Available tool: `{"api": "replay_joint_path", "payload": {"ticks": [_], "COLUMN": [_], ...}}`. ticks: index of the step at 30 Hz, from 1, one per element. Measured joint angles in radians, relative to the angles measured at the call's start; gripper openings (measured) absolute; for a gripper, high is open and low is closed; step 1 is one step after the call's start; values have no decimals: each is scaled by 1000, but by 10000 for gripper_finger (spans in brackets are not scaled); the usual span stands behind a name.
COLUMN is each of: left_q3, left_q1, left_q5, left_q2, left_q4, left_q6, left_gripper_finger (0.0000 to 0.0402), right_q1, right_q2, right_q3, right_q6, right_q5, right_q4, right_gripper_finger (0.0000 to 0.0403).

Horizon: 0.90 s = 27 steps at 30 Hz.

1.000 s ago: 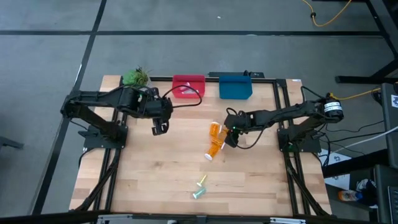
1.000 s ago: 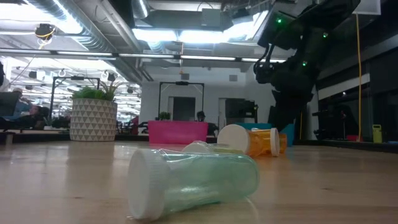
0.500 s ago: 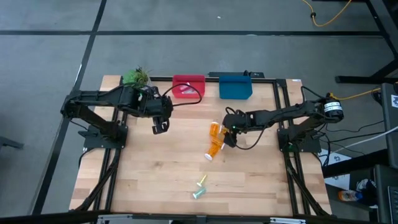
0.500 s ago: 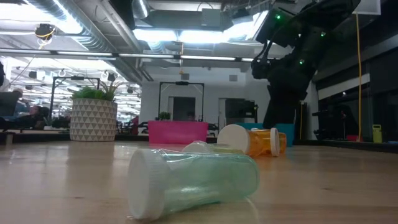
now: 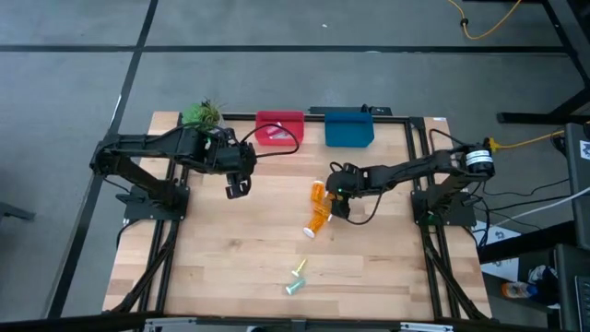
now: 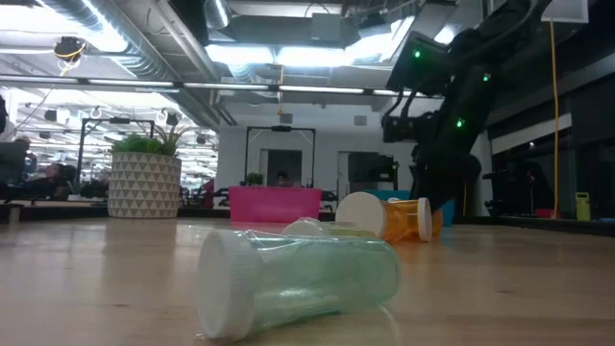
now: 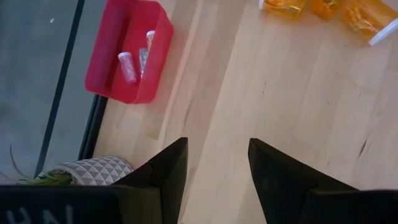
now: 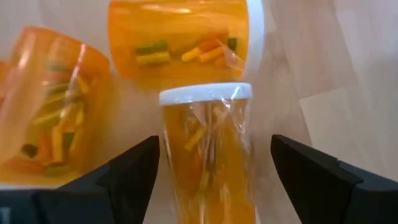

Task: Pick and place medicine bottles into bin by pill shape (circle, oval)
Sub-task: Put the orange pill bottle into the blue bin

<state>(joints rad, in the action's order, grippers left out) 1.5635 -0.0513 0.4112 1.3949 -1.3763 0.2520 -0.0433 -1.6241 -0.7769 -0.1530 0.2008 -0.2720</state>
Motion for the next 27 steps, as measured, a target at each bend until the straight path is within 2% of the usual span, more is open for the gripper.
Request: {"api": "replay_joint_path", "payload": {"ticks": [5,9,16,19,24,27], "left_q3": [-38,-171,-460,-577,-768,-857], "left_q1": [0,0,-13,-24,-49,-56], "left_q5": [64,67,-108,-157,-170,-170], "left_q2": [0,-11,-14,-14,-14,-14], "left_q4": [73,240,494,671,1047,1194], "left_q6": [7,7,28,73,86,101], "left_gripper_finger": [163,163,163,163,163,163], "right_q1": [0,0,0,0,0,0], "right_q2": [-41,-54,-45,-45,-45,-45], "right_q3": [0,-3,-1,-1,0,0], "right_q6": [-4,-38,-55,-56,-56,-72], "right_q5": [-14,-19,-14,-12,-11,-11], "right_q4": [32,29,25,25,26,25], "right_gripper_finger": [308,308,308,308,308,308]}}
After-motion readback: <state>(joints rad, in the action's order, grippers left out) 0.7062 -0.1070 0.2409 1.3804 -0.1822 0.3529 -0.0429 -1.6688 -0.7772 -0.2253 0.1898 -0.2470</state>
